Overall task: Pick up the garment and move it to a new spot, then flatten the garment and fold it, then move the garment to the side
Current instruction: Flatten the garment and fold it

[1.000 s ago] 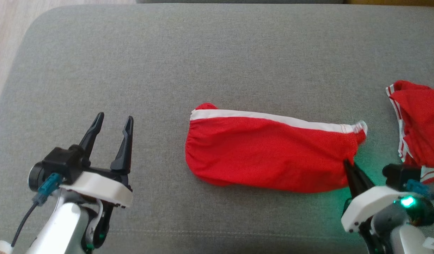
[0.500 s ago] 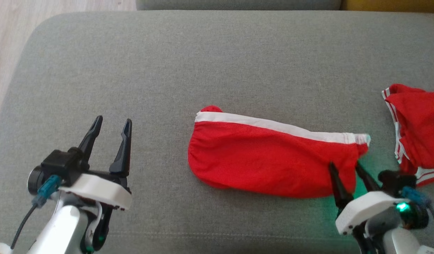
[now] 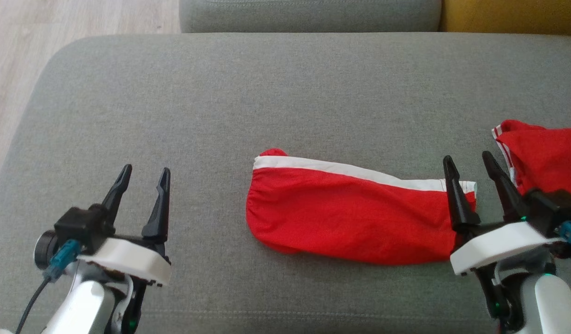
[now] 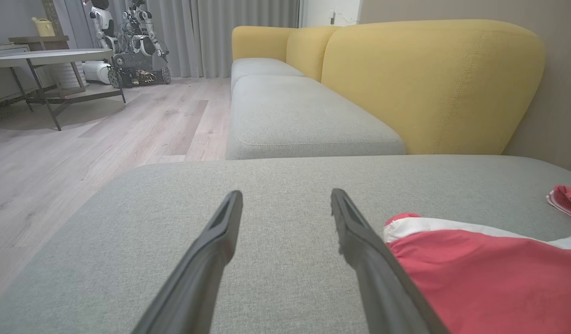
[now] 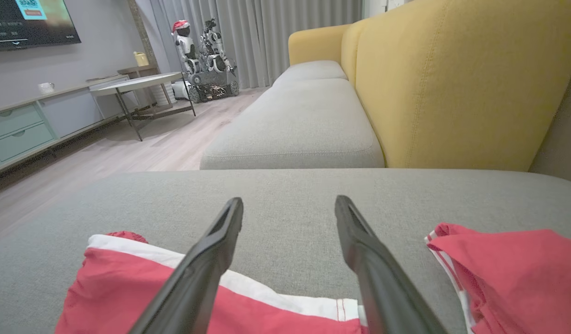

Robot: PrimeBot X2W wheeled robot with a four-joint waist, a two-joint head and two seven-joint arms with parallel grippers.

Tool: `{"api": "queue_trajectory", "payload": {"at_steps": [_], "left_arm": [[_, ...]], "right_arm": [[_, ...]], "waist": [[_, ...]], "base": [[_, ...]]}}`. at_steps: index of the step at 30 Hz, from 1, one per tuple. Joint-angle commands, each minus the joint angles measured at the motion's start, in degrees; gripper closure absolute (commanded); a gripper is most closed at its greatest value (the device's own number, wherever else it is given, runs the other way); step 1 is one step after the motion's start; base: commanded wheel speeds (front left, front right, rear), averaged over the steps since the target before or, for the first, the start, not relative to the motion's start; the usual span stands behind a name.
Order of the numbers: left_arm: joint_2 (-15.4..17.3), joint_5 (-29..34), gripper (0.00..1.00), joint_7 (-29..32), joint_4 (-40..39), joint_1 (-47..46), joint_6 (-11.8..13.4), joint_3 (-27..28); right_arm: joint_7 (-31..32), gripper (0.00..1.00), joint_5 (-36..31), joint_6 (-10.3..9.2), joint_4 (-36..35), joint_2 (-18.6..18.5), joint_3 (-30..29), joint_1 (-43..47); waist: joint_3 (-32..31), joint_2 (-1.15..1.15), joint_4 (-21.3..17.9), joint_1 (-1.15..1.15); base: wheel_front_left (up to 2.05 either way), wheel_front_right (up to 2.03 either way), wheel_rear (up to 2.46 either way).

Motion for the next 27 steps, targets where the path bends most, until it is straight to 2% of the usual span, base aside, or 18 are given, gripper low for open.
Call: {"api": "queue_trajectory", "payload": {"at_steps": [1, 19, 23, 27], "left_arm": [[1.75, -0.52, 0.0, 0.05, -1.83, -1.12, 0.46, 2.16], [1.84, -0.89, 0.0, 0.64, -2.15, -1.34, 1.03, 1.41], [0.99, -1.14, 0.0, 1.36, -2.37, -3.27, -0.04, 0.28], [-1.24, -2.02, 0.0, 3.31, -0.85, -8.19, -3.0, -2.25]], "right_arm": [[0.3, 0.0, -0.69, -0.04, -2.9, -0.66, 1.42, -2.05], [1.81, 0.0, -0.87, -0.04, -5.31, 0.17, -0.53, 0.02], [1.92, 0.0, -0.85, -0.04, -5.37, 0.23, -0.45, -0.14], [2.2, 0.0, -0.79, -0.04, -5.34, 0.28, 0.04, -0.8]], "waist": [[-0.22, 0.0, -0.03, 0.0], [-0.24, 0.0, -0.17, 0.0], [0.42, 0.0, -0.29, 0.0], [1.84, 0.0, -1.04, 0.0]], "base": [[0.0, 0.0, 0.0], [0.0, 0.0, 0.0], [0.0, 0.0, 0.0], [0.0, 0.0, 0.0]]}}
